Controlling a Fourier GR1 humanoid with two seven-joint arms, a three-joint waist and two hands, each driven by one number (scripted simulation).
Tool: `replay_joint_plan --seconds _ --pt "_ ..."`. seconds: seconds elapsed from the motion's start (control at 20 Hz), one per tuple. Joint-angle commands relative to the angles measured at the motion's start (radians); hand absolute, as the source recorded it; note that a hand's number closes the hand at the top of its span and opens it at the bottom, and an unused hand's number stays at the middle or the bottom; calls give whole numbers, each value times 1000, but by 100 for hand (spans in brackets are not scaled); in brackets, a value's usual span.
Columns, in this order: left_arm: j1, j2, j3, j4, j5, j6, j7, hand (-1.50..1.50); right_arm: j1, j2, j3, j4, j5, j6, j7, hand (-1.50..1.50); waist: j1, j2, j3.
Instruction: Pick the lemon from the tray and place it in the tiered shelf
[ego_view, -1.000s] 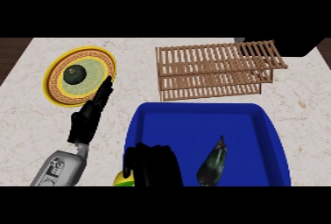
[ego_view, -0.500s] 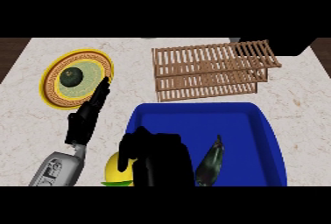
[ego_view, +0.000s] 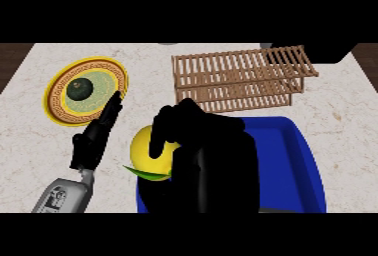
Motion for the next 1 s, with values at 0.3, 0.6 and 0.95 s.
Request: replay_joint_plan --seconds 0.3,0.6,0.95 --pt "-32 -34 -16 4 -29 22 25 0 -255 17 -202 87 1 216 238 150 10 8 1" --pt "-58 0 39 41 -10 -9 -4 0 -335 17 -327 153 45 262 152 150 6 15 2" --pt "36 -13 8 -42 -25 -8 -12 0 -436 8 -509 230 60 356 0 150 17 13 3"
